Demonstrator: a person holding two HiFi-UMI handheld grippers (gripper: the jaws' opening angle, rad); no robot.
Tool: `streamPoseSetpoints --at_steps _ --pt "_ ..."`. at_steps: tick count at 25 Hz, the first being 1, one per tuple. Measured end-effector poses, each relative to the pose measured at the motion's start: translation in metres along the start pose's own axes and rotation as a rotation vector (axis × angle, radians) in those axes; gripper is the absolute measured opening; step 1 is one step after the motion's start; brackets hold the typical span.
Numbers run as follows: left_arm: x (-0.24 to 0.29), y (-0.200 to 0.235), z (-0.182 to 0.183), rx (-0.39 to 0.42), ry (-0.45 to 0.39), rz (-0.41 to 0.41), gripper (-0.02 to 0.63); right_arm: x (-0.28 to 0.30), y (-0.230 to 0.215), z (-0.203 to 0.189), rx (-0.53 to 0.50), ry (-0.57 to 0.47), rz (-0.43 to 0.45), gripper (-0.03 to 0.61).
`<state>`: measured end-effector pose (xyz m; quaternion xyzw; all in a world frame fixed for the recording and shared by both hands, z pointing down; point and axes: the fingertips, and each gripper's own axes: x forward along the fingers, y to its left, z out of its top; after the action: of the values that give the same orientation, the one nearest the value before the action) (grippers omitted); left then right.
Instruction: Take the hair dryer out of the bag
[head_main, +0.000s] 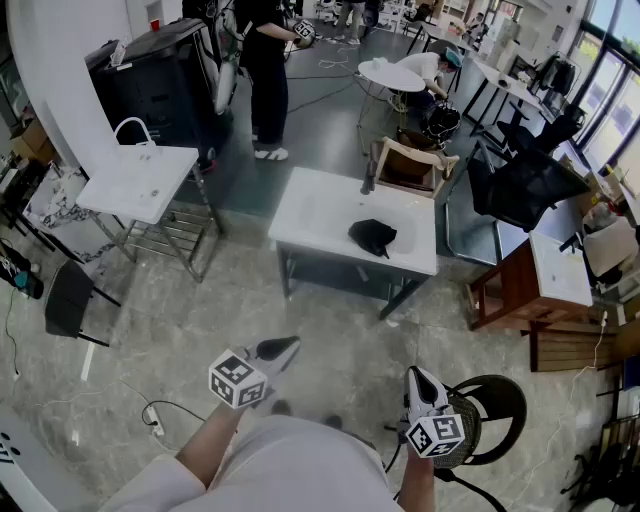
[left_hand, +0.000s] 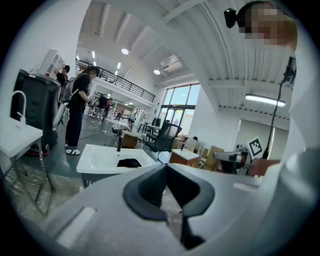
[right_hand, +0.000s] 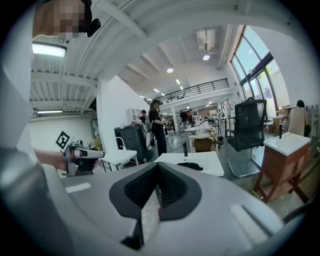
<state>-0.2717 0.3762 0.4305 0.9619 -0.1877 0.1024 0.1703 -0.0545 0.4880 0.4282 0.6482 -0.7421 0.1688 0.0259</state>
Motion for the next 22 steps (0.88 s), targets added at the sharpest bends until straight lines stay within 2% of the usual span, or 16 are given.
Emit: streamPoseSetpoints --at_steps 14,22 --pt "0.001 0.006 -0.008 -0.008 0.018 -0.022 0.002 0.009 0.011 -0.005 -0.017 0.016 0.022 0.005" --pt "-0.011 0.015 -0.006 0.003 0.026 -0.051 0.002 0.011 0.026 -0.007 -0.004 0.02 -0.013 0.005"
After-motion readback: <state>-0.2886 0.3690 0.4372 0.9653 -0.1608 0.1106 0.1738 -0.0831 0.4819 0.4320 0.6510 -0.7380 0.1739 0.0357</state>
